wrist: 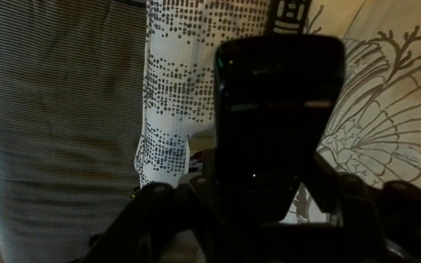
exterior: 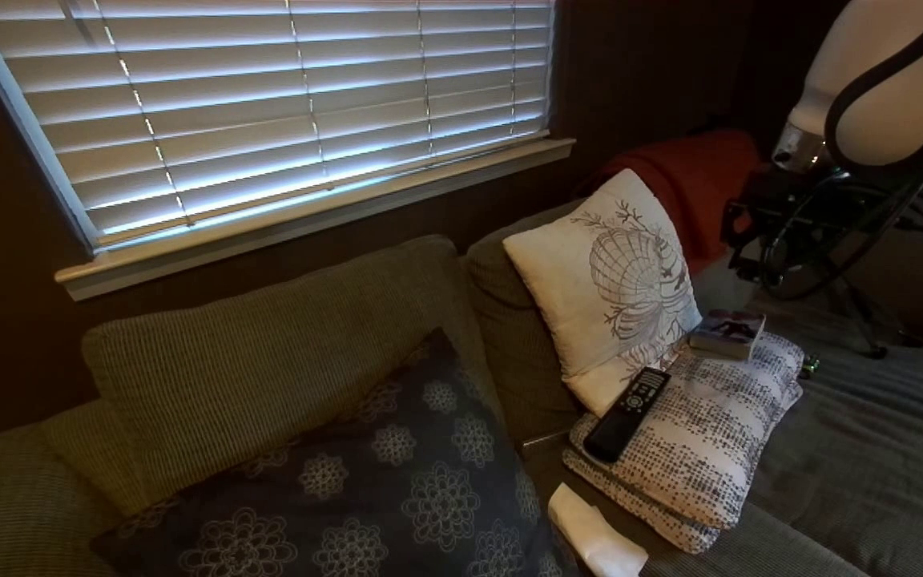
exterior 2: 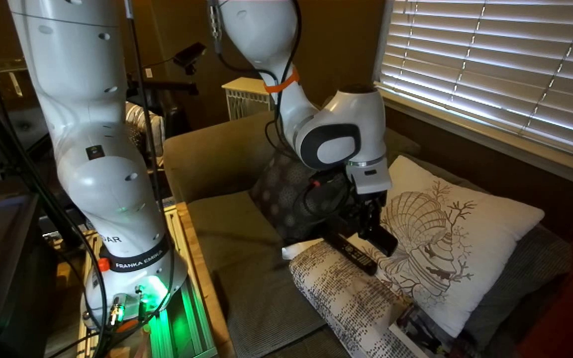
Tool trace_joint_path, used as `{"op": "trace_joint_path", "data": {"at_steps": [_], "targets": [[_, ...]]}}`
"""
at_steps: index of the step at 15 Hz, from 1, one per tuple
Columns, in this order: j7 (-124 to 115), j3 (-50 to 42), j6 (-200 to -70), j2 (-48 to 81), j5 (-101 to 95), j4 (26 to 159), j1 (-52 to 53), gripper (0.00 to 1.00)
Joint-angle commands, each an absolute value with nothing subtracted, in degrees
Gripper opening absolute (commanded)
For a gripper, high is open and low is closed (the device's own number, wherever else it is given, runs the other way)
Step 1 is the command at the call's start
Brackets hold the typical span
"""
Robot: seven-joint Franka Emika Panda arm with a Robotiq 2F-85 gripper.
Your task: Put the remotes on top of the pillow
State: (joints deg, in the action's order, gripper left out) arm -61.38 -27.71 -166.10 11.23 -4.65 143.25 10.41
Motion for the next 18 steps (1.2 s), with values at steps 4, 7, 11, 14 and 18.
{"op": "trace_joint_path", "data": {"at_steps": [4,7,11,14,18], "targets": [[-63.5,-24.6,-164.0,15.7,-6.7,140.2,7.5,0.35],[-62.1,-22.7,-161.1,20.1,-4.7,136.9,6.0,0.35],[-62.4,-22.1,-161.5,25.3,-4.1,132.7,5.8,0.35],[-62.2,-22.2,-161.0,29.3,-3.8,129.5,6.3,0.35],[-62.2,-21.2,-160.3,34.0,-1.8,125.9,5.7,0.35]]}}
